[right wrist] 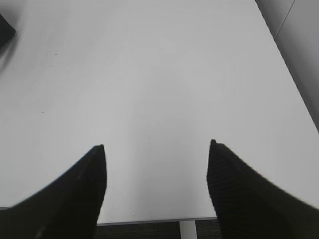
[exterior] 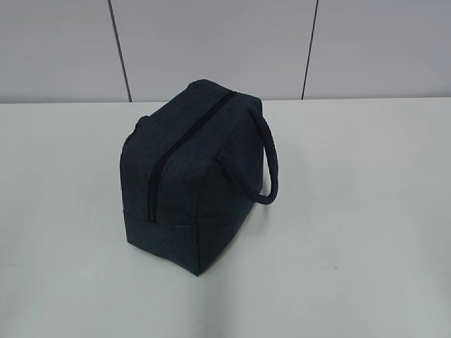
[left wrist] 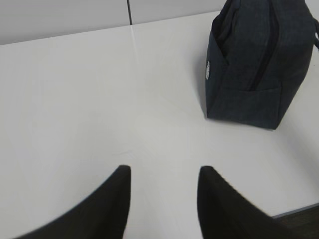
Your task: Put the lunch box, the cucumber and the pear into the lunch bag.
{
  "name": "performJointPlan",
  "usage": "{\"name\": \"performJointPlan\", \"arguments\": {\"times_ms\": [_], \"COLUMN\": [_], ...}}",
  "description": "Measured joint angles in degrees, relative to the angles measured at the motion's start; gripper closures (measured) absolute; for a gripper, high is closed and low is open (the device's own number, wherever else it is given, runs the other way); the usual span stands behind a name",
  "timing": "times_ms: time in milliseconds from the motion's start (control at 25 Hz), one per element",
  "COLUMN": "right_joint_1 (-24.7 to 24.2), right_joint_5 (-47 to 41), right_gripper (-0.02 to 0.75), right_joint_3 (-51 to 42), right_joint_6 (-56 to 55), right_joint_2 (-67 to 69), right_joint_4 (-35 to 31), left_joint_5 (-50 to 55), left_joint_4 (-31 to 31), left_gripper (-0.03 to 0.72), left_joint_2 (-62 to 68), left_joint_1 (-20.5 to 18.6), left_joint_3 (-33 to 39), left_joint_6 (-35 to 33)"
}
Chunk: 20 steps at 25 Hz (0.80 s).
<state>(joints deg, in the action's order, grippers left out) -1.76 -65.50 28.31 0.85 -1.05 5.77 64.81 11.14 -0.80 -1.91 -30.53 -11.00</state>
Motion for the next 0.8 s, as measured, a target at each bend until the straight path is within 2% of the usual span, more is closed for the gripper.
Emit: {"name": "performJointPlan", "arguments": {"times_ms": [640,800], "right_joint_1": [0.00,0.00], "right_joint_5": [0.00,0.00], "right_gripper": [0.241,0.241], "right_joint_3": [0.00,0.00], "right_joint_6": [0.00,0.00], "right_joint_2": [0.00,0.00], "right_joint_4": [0.00,0.00], "left_joint_5": [0.00,0.00], "left_joint_4": [-0.10,-4.25], "left_gripper": [0.419,0.420], "left_joint_2": [0.00,0.00], "left_joint_1": [0.00,0.00], "left_joint_3": [0.00,0.00], "left_joint_6": [0.00,0.00]}}
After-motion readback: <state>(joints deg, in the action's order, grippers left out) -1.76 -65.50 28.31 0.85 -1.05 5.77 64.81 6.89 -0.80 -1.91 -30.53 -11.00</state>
